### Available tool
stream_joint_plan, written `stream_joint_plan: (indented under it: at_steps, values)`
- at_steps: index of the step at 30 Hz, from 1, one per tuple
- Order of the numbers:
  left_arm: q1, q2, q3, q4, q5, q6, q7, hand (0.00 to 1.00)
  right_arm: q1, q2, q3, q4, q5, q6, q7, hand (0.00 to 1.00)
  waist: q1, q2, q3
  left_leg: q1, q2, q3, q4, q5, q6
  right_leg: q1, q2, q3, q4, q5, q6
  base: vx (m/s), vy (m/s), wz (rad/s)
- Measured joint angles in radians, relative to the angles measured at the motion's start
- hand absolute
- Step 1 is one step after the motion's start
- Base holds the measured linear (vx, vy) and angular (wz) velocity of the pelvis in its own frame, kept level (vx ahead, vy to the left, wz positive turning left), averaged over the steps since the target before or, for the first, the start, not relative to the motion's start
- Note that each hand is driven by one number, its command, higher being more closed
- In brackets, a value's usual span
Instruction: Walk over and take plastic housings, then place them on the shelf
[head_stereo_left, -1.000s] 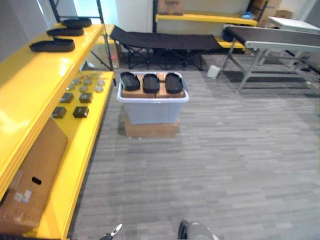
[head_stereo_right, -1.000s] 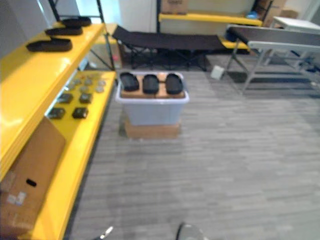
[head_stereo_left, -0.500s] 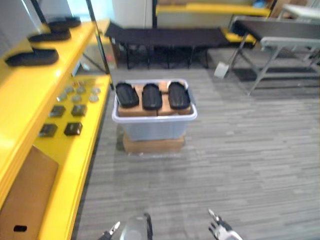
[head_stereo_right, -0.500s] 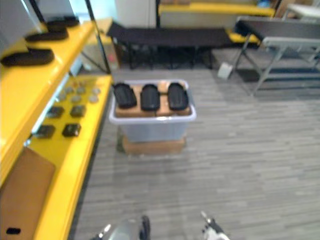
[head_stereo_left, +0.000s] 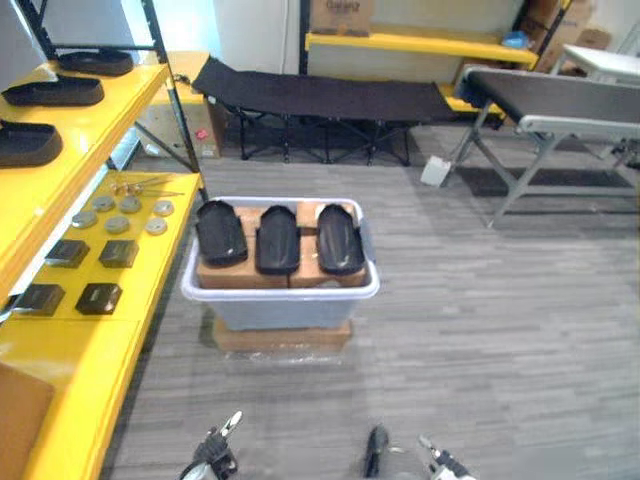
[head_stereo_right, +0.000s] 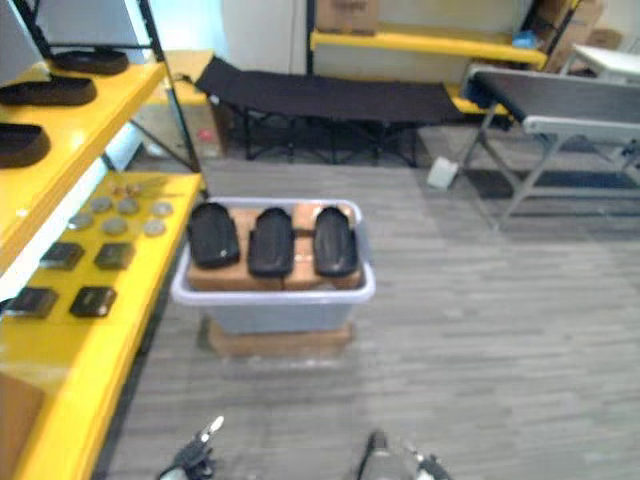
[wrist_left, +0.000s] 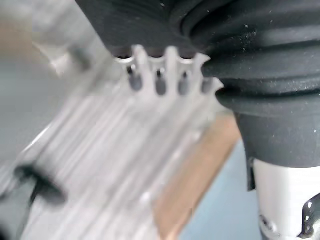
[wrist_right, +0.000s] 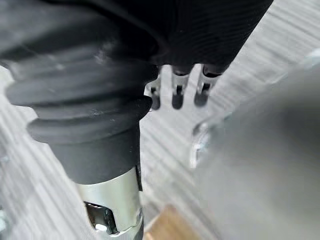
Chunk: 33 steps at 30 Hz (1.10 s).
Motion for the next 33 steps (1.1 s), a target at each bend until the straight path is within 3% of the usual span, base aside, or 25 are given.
stream_joint_plan:
  at_steps: [2,3,5,6,8,9,10,12,13,16,19,23,24,33]
  values:
    - [0.009,-0.019,0.04,0.003,-0.028,0.001,0.01,0.0,0.01,-0.009,-0.005,-0.011,0.002,0.006,-0.002,0.0,-0.005,0.016,0.001,-0.096,0.021,-0.057,0.217,0.105,0.039,0.059,0.014,-0.015,-0.018,-0.043,-0.012,0.36,-0.368,0.21]
    - [0.029,-0.027,0.051,-0.001,-0.05,-0.011,0.025,0.0,0.014,-0.015,-0.005,-0.01,0.0,0.013,-0.002,0.0,0.002,0.027,0.001,-0.154,0.032,-0.082,0.363,0.104,0.015,0.119,0.032,-0.016,-0.054,-0.051,-0.021,0.28,-0.206,-0.02]
    - [0.044,-0.025,0.059,-0.001,-0.07,-0.027,0.032,0.0,0.016,-0.012,-0.008,0.004,-0.001,0.012,-0.002,0.0,0.004,0.023,0.002,-0.187,0.035,-0.059,0.421,0.073,-0.001,0.196,0.043,-0.023,-0.109,-0.048,-0.021,0.21,-0.111,-0.12]
    - [0.048,-0.015,0.056,0.0,-0.072,-0.028,0.035,0.0,0.017,-0.009,-0.01,0.015,0.0,0.01,-0.002,0.0,0.003,0.017,-0.001,-0.193,0.03,-0.023,0.386,0.062,0.008,0.233,0.043,-0.026,-0.137,-0.047,-0.02,0.26,-0.083,-0.07]
    - [0.055,-0.011,0.056,0.008,-0.062,-0.028,0.037,0.0,0.027,-0.008,-0.012,0.019,0.001,-0.006,-0.002,0.0,-0.003,0.014,-0.003,-0.191,-0.008,0.038,0.093,0.067,0.021,0.291,0.037,-0.027,-0.194,-0.041,-0.008,0.26,0.0,-0.05]
    - [0.055,-0.011,0.055,0.014,-0.058,-0.029,0.037,0.0,0.029,-0.009,-0.015,0.019,0.001,-0.01,-0.002,0.0,-0.004,0.014,-0.003,-0.192,-0.022,0.038,0.001,0.09,0.034,0.294,0.034,-0.027,-0.202,-0.039,0.0,0.21,0.09,-0.14]
    - [0.052,-0.006,0.06,0.024,-0.039,-0.03,0.033,0.0,0.034,-0.01,-0.032,0.021,-0.001,-0.011,-0.005,0.0,0.003,0.006,-0.001,-0.184,-0.046,0.036,-0.096,0.174,0.032,0.296,0.025,-0.015,-0.211,-0.04,0.018,0.21,0.125,-0.19]
    - [0.047,0.032,0.056,0.045,-0.018,-0.034,0.031,0.0,0.042,0.022,-0.039,0.018,-0.003,-0.012,-0.01,0.0,0.001,-0.033,-0.01,-0.155,-0.101,0.065,-0.181,0.193,0.048,0.302,-0.018,-0.014,-0.247,-0.024,0.046,0.27,0.157,-0.11]
    - [0.037,0.047,0.054,0.049,0.008,-0.035,0.029,0.0,0.042,0.033,-0.04,0.019,-0.003,-0.014,-0.013,0.0,-0.005,-0.062,-0.009,-0.153,-0.13,0.068,-0.21,0.203,0.057,0.297,-0.043,-0.019,-0.25,-0.023,0.06,0.21,0.13,0.09]
    - [0.016,0.066,0.01,0.051,0.046,-0.036,0.021,0.0,0.064,0.041,-0.049,0.022,-0.001,-0.041,0.001,0.0,-0.005,-0.082,-0.004,-0.122,-0.184,0.063,-0.275,0.22,0.075,0.315,-0.083,-0.043,-0.261,-0.018,0.082,0.16,0.107,0.19]
    - [0.018,0.071,-0.028,0.05,0.034,-0.035,0.02,0.0,0.062,0.044,-0.046,0.018,-0.04,-0.079,0.023,0.0,-0.007,-0.073,-0.003,-0.073,-0.216,0.066,-0.329,0.228,0.083,0.342,-0.106,-0.046,-0.269,-0.01,0.096,0.16,0.108,0.04]
    - [0.018,0.089,-0.083,0.05,0.035,-0.035,0.016,0.0,0.043,0.046,-0.007,0.021,-0.083,-0.109,0.037,0.0,-0.008,-0.078,-0.003,-0.066,-0.222,0.06,-0.379,0.252,0.085,0.335,-0.105,-0.067,-0.272,-0.007,0.099,0.07,0.025,0.08]
    - [0.005,0.162,-0.219,0.077,0.036,-0.036,0.018,0.0,0.0,0.008,0.236,0.058,-0.197,-0.243,0.067,0.0,-0.056,-0.131,0.021,-0.037,-0.255,0.031,-0.475,0.317,0.096,0.368,-0.107,-0.096,-0.322,-0.014,0.09,-0.01,0.001,0.04]
    - [0.004,0.162,-0.219,0.055,0.048,-0.035,0.018,0.0,0.004,0.016,0.205,0.056,-0.149,-0.238,0.059,0.0,-0.055,-0.132,0.021,-0.091,-0.263,0.03,-0.473,0.317,0.102,0.319,-0.117,-0.097,-0.316,-0.002,0.112,0.04,0.012,0.01]
